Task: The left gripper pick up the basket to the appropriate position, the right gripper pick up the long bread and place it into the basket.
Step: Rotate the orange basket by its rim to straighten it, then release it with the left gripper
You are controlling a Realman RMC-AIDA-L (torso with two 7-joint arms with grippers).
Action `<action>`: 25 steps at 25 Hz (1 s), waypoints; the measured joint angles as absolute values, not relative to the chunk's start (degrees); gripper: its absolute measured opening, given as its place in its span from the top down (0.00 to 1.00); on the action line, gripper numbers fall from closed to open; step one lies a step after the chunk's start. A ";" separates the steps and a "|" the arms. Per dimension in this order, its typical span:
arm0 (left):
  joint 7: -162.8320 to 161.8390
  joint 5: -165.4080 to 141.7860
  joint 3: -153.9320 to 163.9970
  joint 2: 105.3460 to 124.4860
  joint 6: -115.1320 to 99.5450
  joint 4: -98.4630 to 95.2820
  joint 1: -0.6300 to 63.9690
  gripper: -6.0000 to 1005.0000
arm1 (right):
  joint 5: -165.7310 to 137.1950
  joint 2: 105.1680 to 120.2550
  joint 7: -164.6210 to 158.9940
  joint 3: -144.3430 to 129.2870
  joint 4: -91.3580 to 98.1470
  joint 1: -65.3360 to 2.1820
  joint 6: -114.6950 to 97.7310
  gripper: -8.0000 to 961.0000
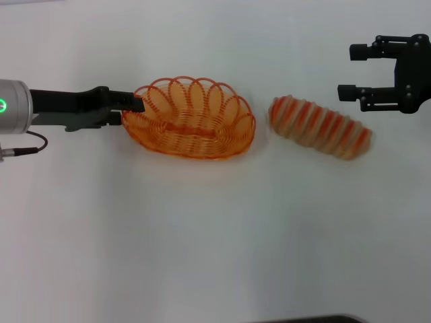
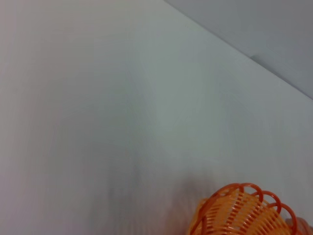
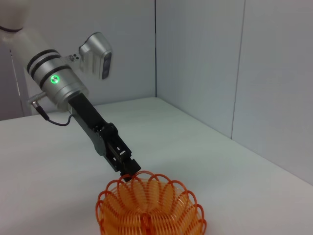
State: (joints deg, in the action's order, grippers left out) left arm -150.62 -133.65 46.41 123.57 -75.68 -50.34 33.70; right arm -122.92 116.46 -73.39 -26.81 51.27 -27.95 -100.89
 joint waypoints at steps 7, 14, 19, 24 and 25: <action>-144.30 -135.02 45.74 123.24 -76.03 -53.30 33.46 0.41 | -122.86 116.53 -73.38 -26.80 51.13 -28.10 -99.89 0.19; -131.81 -136.02 45.76 122.38 -78.19 -56.15 33.30 0.41 | -122.86 116.61 -73.39 -26.79 51.06 -28.24 -99.06 0.19; -119.73 -135.62 45.45 122.58 -81.49 -56.66 33.20 0.41 | -122.87 116.93 -73.39 -26.54 51.01 -28.53 -98.59 0.19; -108.80 -133.35 45.37 123.25 -84.80 -57.69 32.37 0.41 | -122.87 117.13 -73.70 -26.32 51.02 -28.57 -97.72 0.19; -107.25 -132.70 45.35 123.34 -85.64 -58.13 32.07 0.41 | -122.86 117.13 -73.77 -26.16 51.01 -28.57 -97.62 0.19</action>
